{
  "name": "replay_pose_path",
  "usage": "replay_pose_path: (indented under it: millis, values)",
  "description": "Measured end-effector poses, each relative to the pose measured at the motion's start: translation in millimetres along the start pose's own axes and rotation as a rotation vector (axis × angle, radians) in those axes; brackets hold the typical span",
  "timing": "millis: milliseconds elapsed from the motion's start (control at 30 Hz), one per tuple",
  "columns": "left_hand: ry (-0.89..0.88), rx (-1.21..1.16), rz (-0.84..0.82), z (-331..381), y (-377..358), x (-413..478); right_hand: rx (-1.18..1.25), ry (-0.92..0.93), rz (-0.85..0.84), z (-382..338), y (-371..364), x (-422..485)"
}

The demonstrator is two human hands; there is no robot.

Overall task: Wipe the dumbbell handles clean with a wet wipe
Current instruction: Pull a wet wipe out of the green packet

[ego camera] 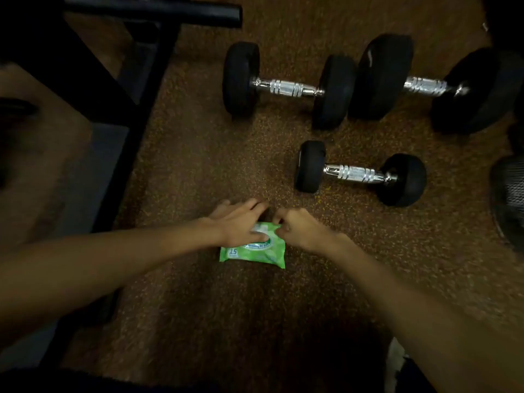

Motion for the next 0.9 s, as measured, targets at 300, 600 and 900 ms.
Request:
replay_pose_path:
  millis: [300, 600, 900]
  values:
    - [0.072, 0.064, 0.047, 14, -10, 19, 0.215, -0.171, 0.11, 6, -18, -2]
    - [0.01, 0.04, -0.011, 13, 0, 33, 0.402, -0.387, 0.216, 13, -23, -16]
    - [-0.052, -0.004, 0.188, 4, -1, 32, 0.551, -0.395, 0.357, 12, -28, -19]
Point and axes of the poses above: each hand's wrist, its own x-axis towards the middle knuckle, its own y-axis out of the back of the hand, z = x × y, the point moved 3 cm from there along x, towards the middle knuckle, and after that the axes turned 9 degrees about x, right-handed, at the moved point
